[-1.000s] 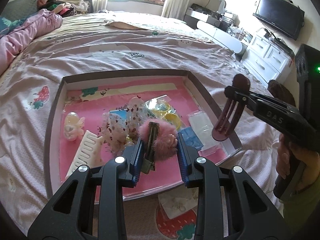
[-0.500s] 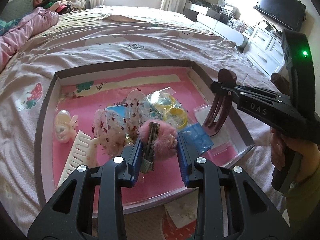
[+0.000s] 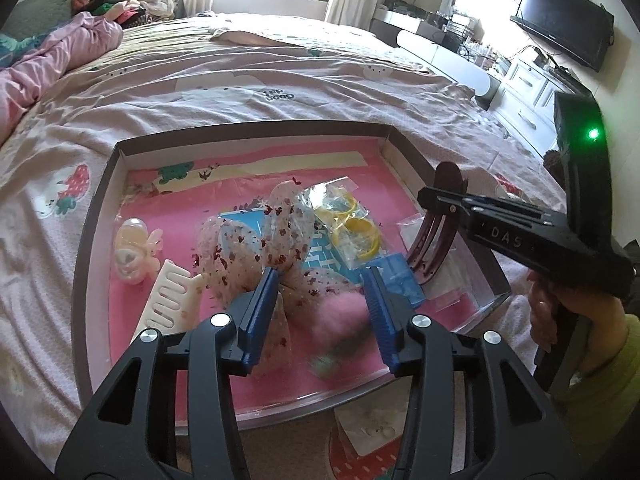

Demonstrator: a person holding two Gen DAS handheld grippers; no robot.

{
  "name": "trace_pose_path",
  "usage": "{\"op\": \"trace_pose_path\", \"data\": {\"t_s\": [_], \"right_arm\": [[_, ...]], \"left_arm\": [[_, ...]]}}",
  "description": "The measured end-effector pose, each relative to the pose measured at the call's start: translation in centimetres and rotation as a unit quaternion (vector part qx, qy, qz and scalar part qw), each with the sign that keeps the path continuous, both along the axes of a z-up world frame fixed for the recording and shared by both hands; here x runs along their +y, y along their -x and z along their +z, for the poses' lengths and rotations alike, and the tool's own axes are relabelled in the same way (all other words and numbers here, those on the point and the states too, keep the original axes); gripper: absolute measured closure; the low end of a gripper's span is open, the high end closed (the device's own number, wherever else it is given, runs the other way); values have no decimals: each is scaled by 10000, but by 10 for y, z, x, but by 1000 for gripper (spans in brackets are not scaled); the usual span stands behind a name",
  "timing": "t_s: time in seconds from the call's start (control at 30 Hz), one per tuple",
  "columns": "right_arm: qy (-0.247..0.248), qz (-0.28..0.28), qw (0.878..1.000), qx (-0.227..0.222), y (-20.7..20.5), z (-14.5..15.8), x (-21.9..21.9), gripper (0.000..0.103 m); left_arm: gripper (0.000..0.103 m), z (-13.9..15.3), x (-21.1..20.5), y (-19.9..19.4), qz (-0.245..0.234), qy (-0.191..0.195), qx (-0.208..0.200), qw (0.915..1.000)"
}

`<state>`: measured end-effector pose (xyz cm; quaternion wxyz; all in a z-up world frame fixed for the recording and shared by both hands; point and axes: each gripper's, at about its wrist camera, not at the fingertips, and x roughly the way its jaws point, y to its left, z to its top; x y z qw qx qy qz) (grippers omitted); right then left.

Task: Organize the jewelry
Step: 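Carry the pink fluffy clip and maroon claw clip into the box and release both, then move both open tools back to the spiral tie and earring card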

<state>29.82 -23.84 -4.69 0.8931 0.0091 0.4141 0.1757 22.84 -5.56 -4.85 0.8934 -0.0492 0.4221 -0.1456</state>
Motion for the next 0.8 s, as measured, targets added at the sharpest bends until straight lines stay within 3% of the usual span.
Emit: {"op": "trace_pose_path", "data": {"t_s": [0.37,0.47,0.8], "right_arm": [[-69,-124,9998,-109,18,6,-15,69],[37,-141,9996,-251,30,13,-14,54],[-83,-194,9984,-517,68,39,-29,29]], "left_arm": [[62,6,4,7,49,-4,-83,10000],[58,8,3,11,72,-30,-112,9999],[45,24,10,31,251,-97,-326,9991]]}}
